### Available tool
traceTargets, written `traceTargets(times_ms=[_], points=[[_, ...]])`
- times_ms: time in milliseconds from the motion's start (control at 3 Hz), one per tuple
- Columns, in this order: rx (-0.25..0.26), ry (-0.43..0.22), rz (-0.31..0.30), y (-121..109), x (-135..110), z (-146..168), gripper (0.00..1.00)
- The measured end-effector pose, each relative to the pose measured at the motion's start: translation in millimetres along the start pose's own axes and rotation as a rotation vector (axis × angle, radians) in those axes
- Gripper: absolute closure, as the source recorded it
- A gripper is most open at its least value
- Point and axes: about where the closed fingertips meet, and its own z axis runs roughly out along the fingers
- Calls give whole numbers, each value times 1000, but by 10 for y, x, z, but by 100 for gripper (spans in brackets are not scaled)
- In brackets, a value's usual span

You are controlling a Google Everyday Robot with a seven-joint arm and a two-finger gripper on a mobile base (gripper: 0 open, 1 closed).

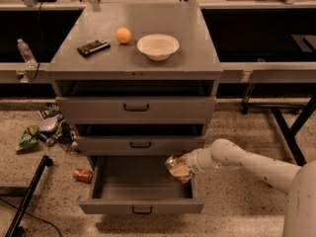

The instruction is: Pick orange can from bottom drawer and place on counter

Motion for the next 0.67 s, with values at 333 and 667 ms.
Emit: traceTargets(times_ms=[333,667], points=[[0,0,0,0,0,0,100],[43,-130,-141,125,-525,-552,100]])
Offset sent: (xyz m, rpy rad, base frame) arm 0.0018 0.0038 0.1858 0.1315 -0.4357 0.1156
